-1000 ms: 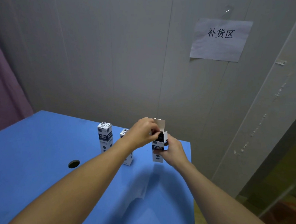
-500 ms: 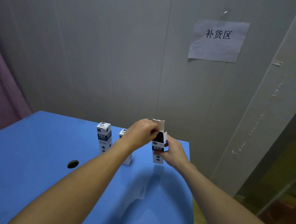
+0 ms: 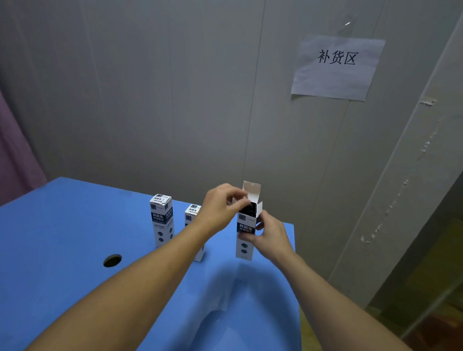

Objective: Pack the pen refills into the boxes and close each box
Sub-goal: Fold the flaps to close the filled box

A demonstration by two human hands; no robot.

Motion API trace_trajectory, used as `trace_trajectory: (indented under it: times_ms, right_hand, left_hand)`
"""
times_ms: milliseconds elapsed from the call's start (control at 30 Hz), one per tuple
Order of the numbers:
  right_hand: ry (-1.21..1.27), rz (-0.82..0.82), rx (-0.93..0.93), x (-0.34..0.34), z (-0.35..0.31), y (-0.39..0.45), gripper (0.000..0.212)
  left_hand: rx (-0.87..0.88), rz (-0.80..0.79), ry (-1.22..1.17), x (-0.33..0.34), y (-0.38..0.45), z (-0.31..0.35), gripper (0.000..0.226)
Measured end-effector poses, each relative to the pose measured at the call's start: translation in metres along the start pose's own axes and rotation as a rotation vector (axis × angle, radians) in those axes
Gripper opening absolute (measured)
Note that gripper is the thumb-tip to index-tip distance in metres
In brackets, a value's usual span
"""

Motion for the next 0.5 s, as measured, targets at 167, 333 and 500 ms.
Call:
trace_trajectory:
  times_ms: [167,333,500]
  right_hand:
    - [0.107,0.021,0.051,-0.016,0.001,0.008,0.042]
    - [0.279,-0.052,0.073,-0.026,-0.001,0.016,0.043]
    - [0.437,-0.17,0.072,-0.026,-0.014,0.014,0.041]
  left_hand:
    - [-0.204,-0.048,-0.439,-0.002,-0.009,-0.018,0.029]
    - [-0.12,-0.357,-0.236,0.016,-0.023,-0.011,0.076]
    - [-0.044,-0.318,-0.129,0.022,-0.024,0.007,0.094]
Point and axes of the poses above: each hand's wrist, its own y-axis towards the middle knuckle, its own x-axis out of the palm, z = x × y, the point moved 8 cm from there along y, towards the middle knuckle, and after that the axes turned 1 degree about y, right-handed, at the moved point
